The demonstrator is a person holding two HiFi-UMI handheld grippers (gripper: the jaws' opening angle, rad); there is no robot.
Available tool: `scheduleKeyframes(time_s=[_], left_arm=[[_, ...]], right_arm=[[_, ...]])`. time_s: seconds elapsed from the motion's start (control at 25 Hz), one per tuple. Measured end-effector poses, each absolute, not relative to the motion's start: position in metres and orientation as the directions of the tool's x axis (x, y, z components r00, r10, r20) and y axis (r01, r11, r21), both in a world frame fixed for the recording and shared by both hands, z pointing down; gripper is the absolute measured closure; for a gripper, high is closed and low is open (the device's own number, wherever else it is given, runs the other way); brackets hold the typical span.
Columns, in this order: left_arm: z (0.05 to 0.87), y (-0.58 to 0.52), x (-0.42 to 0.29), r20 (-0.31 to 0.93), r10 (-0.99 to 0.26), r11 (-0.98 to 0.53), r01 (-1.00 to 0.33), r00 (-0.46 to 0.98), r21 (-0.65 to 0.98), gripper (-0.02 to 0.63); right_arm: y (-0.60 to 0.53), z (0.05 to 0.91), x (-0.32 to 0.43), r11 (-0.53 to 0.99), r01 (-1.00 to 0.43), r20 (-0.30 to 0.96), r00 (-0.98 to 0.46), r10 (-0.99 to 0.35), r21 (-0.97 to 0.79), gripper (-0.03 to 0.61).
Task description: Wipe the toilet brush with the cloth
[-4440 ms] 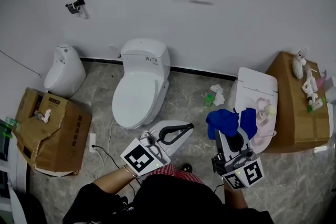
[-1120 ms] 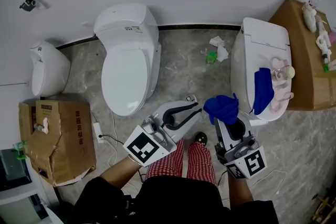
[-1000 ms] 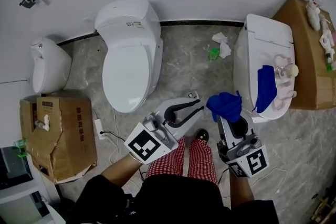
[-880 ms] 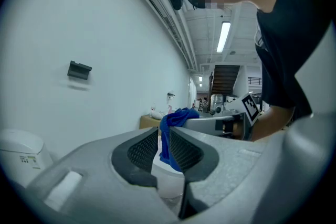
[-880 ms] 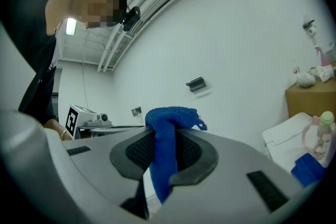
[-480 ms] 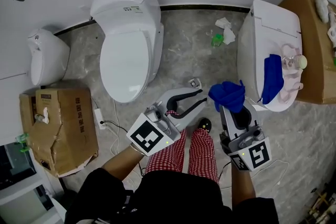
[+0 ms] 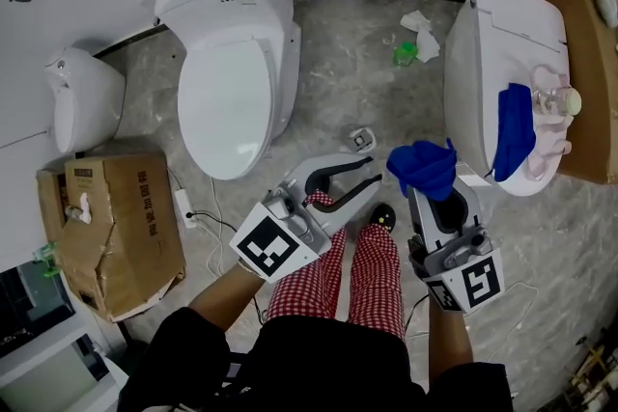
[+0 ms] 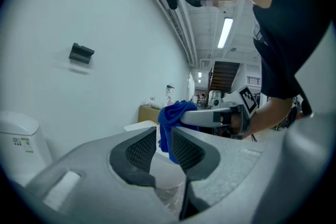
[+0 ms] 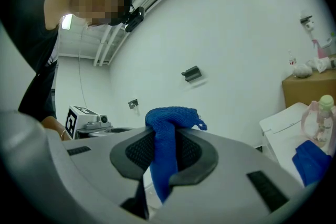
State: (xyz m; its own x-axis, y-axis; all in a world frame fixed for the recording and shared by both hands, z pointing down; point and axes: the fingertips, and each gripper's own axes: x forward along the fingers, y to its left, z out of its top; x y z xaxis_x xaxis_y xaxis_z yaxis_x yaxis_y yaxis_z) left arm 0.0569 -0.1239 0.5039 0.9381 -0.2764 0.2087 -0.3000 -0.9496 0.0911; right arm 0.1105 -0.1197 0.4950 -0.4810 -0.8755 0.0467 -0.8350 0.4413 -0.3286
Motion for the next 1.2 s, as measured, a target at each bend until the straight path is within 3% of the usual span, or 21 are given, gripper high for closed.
scheduleKeyframes(time_s=[0.52,1.2], left_arm=[[0.549,-0.130,0.063,0.250,-0.269,-0.931,-0.318,0.930,0.179,0.486],[0.605,-0.132,0.059,0.279,-0.262,-0.923,-0.324,0.924,0.206,0.457]], right_arm=[[-0.124,0.530,0.108,0.437,-0.832,0.063,-0.484,-0.873,-0.341,0.505],[-0.127,0.573,0.106,0.390,-0.839,0.095,-0.455,-0.885,-0.380,0.505]])
